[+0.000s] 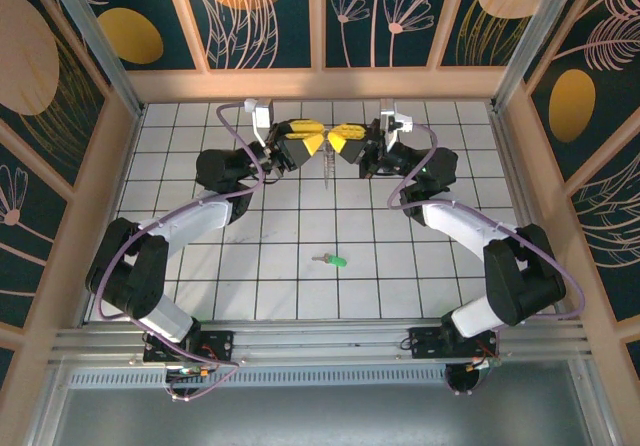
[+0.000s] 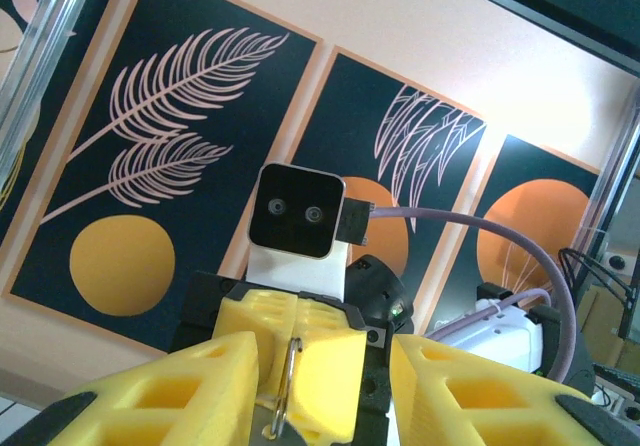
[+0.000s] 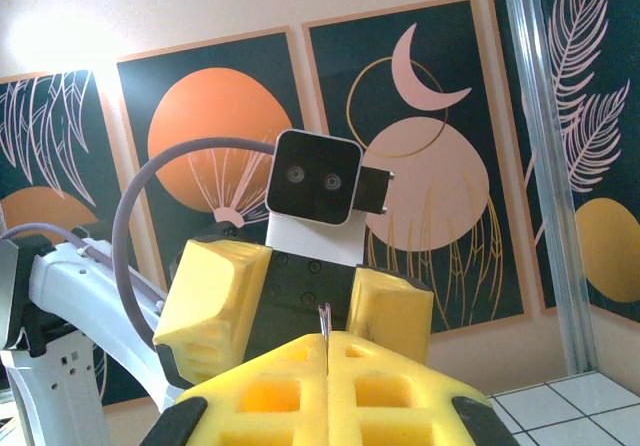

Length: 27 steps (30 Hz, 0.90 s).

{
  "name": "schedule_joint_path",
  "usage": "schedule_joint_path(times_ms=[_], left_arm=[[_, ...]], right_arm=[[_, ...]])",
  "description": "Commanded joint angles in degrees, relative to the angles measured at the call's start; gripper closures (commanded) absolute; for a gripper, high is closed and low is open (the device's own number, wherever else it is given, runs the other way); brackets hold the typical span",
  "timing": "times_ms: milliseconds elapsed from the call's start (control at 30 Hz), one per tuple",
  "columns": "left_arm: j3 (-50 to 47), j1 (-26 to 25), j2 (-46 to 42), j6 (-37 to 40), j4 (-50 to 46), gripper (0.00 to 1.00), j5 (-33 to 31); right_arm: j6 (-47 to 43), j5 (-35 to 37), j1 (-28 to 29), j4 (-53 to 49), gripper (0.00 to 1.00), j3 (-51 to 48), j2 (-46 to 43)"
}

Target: Put the keys on the keyring

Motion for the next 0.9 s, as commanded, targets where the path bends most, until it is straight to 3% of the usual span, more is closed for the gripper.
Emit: schedule_joint_path(times_ms=[0, 867], left_arm=[[1.6, -0.3, 0.6, 0.2, 2.3, 0.62, -0.2], [2.3, -0.3, 1.2, 2.3, -0.6, 1.00, 1.2]], right_arm=[[-0.3, -0.6, 0.5, 3.4, 1.00, 1.5, 0.0], [-1.3, -1.1, 0.6, 1.7, 1.00, 1.7, 0.0]])
